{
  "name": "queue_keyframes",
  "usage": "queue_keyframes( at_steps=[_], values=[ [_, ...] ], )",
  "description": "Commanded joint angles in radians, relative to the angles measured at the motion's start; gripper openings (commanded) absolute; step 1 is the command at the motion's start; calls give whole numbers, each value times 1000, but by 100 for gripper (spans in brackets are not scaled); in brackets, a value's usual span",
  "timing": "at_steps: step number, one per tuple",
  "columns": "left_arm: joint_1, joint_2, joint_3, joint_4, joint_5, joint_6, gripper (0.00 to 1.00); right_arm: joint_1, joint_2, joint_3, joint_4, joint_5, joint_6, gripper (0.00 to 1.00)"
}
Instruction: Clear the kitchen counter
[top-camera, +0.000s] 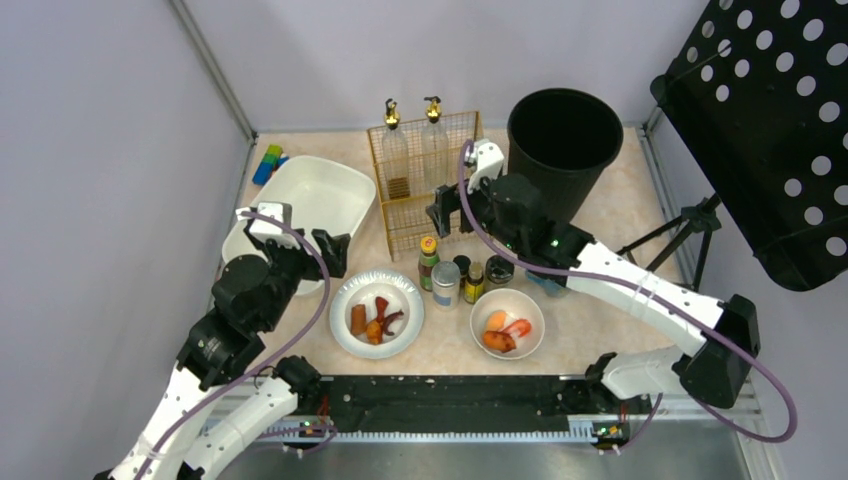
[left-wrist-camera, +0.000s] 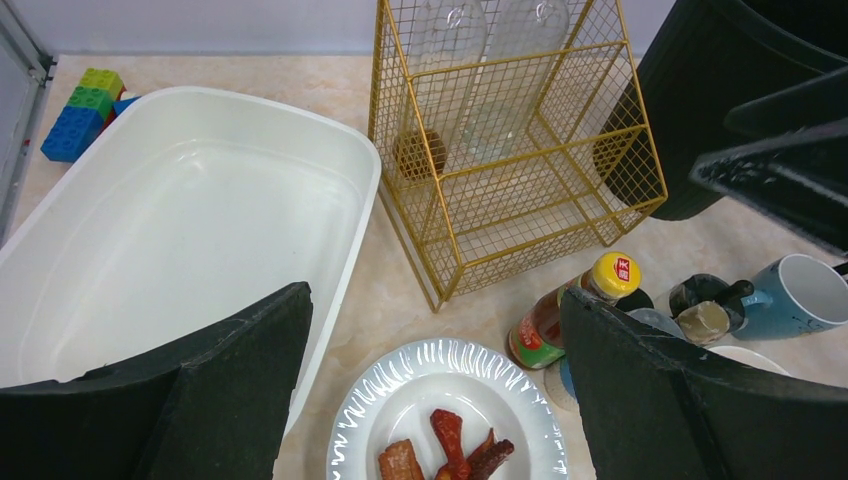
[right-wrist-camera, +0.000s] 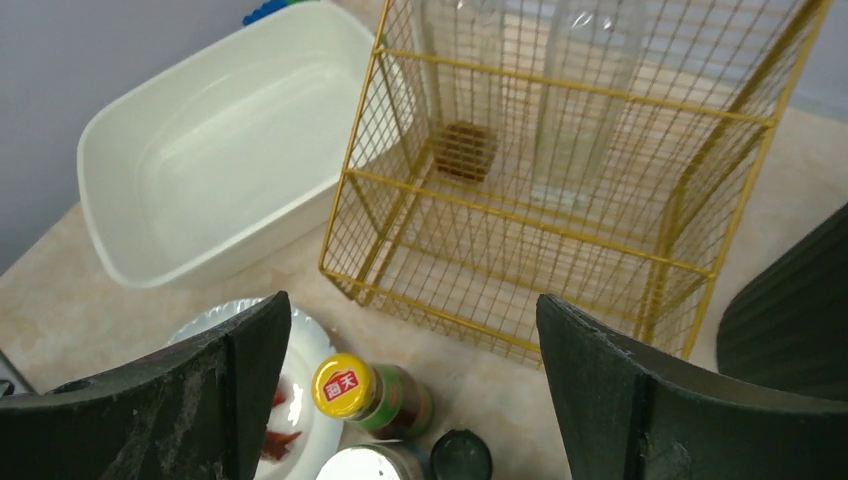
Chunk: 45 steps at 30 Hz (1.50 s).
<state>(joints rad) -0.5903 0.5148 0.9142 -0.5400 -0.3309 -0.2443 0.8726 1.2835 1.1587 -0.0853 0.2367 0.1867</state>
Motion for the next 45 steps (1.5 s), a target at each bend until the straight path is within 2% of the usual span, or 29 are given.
queue_keyframes(
  at_steps=[1,8,24,36,45],
  values=[
    [4,5,-5,28,-3,8,98,9,28,-11,-28,-130,65,91],
    [4,2,-3,26,0,8,98,46,113,-33,-6,-145,82,90],
    [4,5,0,24,17,7,98,131,205,-31,-60,-9,63,77],
    [4,12,0,25,19,7,98,151,217,-33,-78,41,56,48],
    [4,15,0,24,15,8,98,151,229,-36,-55,53,40,9]
  ],
)
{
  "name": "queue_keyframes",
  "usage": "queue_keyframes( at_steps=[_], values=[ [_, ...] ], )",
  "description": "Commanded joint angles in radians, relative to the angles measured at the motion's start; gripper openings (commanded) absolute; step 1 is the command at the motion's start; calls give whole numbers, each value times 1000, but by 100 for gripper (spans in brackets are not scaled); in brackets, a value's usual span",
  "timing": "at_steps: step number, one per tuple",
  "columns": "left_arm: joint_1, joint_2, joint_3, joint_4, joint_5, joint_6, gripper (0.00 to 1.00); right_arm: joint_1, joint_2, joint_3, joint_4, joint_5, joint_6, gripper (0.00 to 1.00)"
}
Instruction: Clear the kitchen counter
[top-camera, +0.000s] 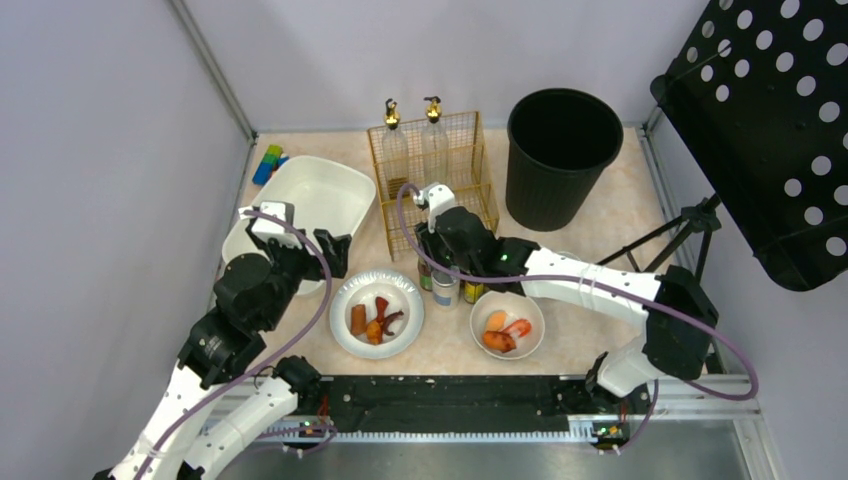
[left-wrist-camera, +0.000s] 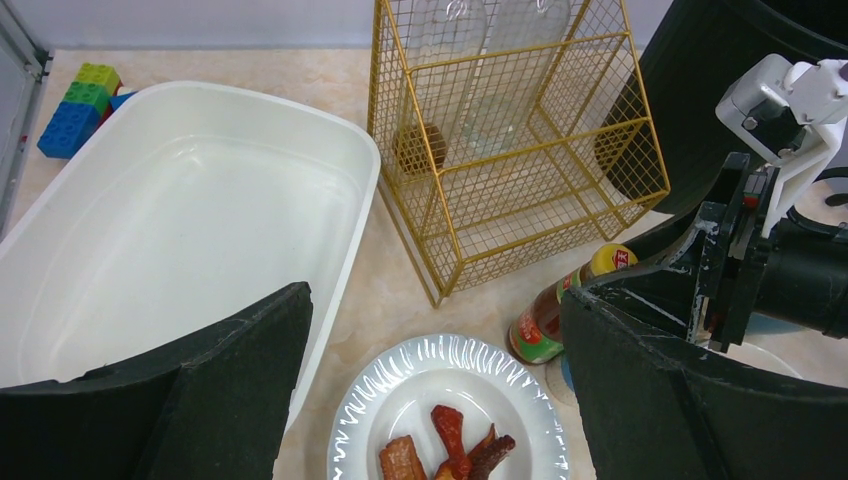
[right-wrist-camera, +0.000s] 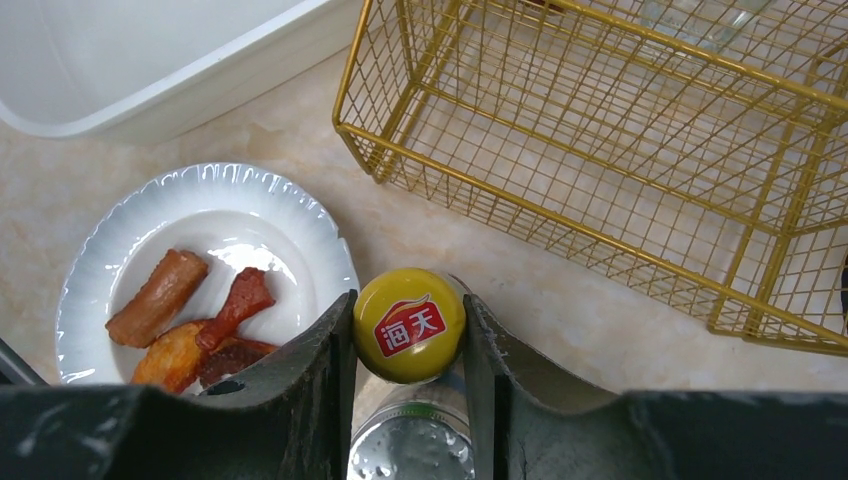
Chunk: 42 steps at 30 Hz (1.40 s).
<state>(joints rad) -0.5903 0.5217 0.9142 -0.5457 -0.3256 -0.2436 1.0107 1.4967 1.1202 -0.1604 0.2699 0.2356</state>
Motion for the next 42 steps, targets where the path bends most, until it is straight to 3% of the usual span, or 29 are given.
queue_keyframes(
  at_steps=[1,2,21,42],
  values=[
    [4,8,0,29,10,7,98,12,13,1,22,23,-12,3],
    [4,9,0,29,10,7,98,14,8,3,24,25,-11,0],
    [4,11,2,26,8,7,98,21,-125,95,21,82,-81,0],
    [6,11,4,24,13,7,98,18,-30,634,-151,185,-289,0]
  ],
)
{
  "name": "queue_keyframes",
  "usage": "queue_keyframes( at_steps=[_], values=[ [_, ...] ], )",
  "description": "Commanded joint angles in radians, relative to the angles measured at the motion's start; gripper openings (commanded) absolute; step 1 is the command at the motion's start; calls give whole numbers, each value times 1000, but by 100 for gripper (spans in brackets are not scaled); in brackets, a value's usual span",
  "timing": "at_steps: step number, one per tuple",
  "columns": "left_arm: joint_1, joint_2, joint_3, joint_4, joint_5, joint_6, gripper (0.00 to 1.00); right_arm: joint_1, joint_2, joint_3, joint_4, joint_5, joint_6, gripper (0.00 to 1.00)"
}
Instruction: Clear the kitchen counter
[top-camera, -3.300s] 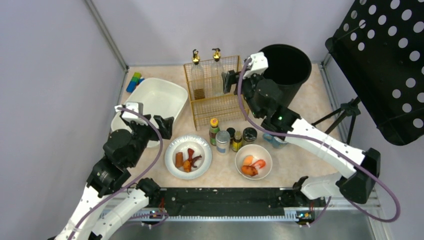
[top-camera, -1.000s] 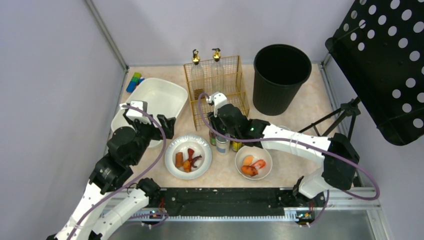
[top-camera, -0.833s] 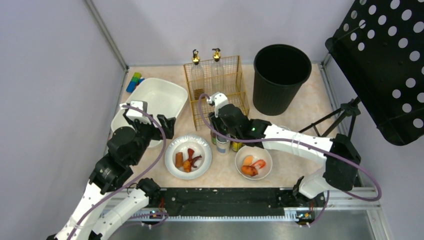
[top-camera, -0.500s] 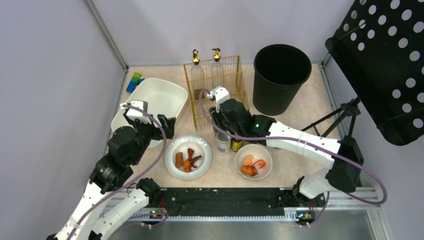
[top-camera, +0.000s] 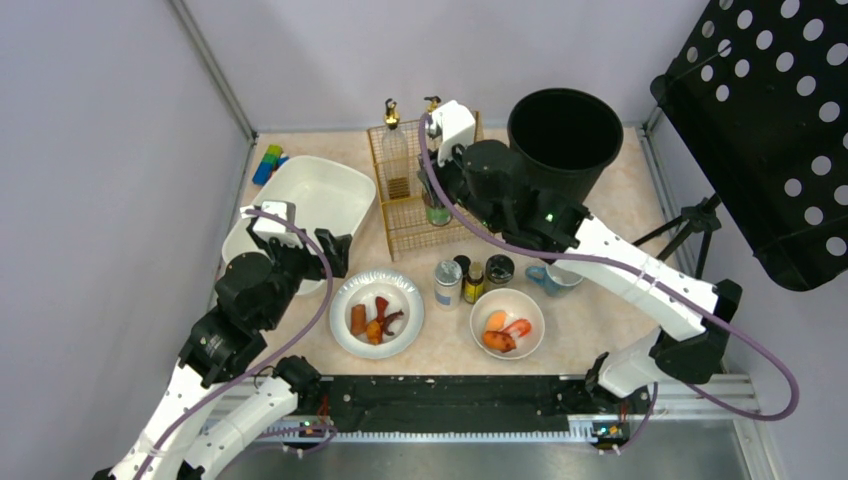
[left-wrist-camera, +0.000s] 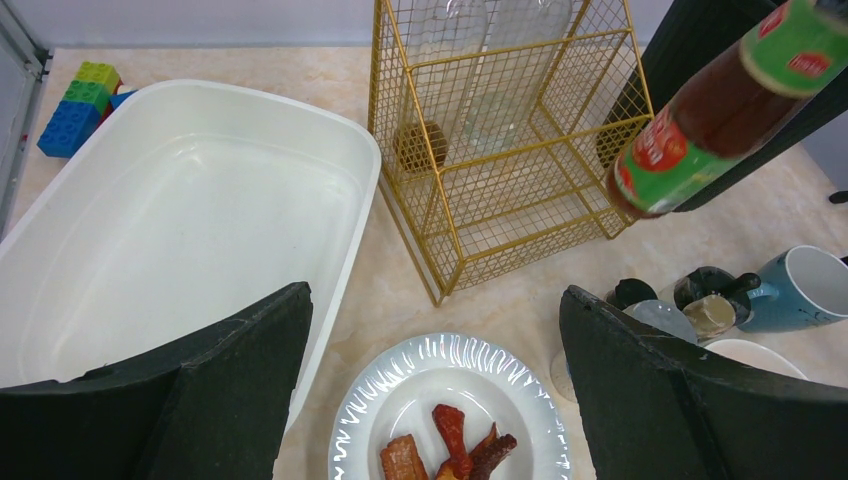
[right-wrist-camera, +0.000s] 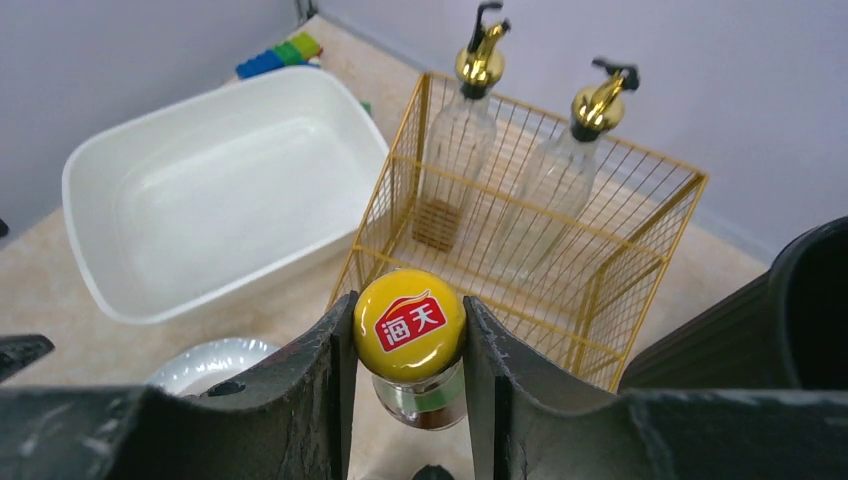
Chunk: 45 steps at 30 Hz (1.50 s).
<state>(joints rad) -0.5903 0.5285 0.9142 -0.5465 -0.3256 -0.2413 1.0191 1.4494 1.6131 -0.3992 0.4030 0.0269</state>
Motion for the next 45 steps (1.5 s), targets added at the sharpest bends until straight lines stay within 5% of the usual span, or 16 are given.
queue_keyframes(
  at_steps=[1,12,26,45],
  values=[
    [5,4,3,25,13,5,98,6,33,167,88,55,-89,0],
    [5,4,3,25,16,5,98,-80,174,315,139,20,-64,0],
    [6,11,3,25,26,4,98,-132,199,167,272,-30,28,0],
    [6,7,4,24,13,6,98,-147,298,196,475,-28,46,0]
  ],
)
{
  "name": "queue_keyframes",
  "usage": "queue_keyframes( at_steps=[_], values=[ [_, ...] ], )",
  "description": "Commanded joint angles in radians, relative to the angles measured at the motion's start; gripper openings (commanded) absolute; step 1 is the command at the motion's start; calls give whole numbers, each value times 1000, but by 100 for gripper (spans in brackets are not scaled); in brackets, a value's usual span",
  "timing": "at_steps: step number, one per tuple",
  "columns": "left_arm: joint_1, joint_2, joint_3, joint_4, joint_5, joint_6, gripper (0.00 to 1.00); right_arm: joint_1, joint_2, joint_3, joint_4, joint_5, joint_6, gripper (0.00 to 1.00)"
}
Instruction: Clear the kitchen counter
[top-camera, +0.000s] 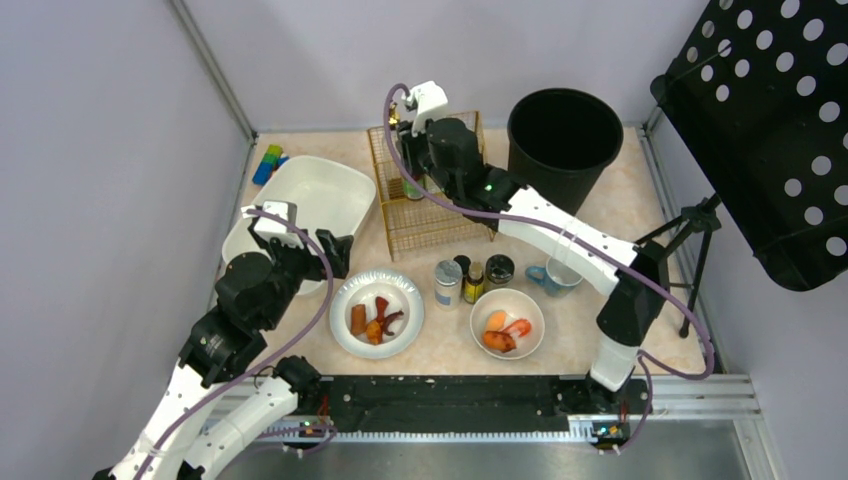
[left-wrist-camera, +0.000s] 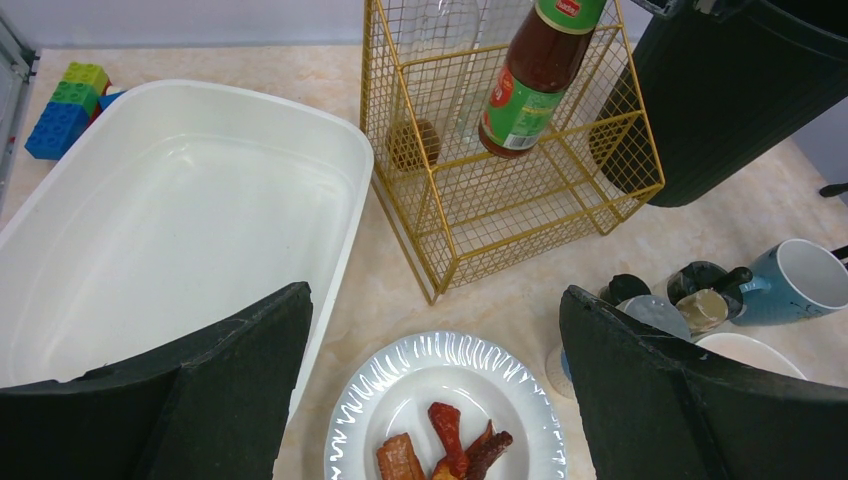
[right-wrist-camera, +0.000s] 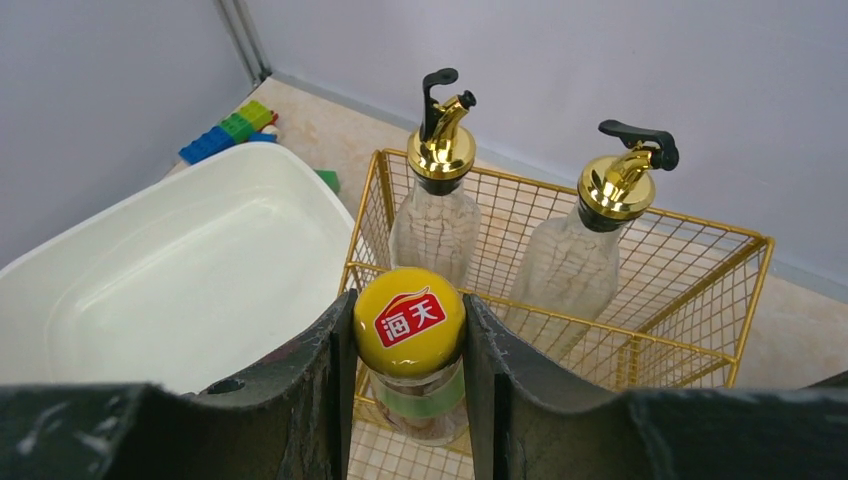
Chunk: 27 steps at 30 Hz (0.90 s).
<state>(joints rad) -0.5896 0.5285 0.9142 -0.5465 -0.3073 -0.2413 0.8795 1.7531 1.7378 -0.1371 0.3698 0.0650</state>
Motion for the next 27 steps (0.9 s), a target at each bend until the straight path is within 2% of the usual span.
queue_keyframes(
  at_steps=[1,12,27],
  values=[
    [5,9,4,23,-3,6,98,-8,3,66,232,8,4,0],
    [5,11,5,22,-2,7,98,-22,76,48,321,26,21,0],
    [4,9,6,22,2,7,98,-24,76,1,411,29,36,0]
  ],
)
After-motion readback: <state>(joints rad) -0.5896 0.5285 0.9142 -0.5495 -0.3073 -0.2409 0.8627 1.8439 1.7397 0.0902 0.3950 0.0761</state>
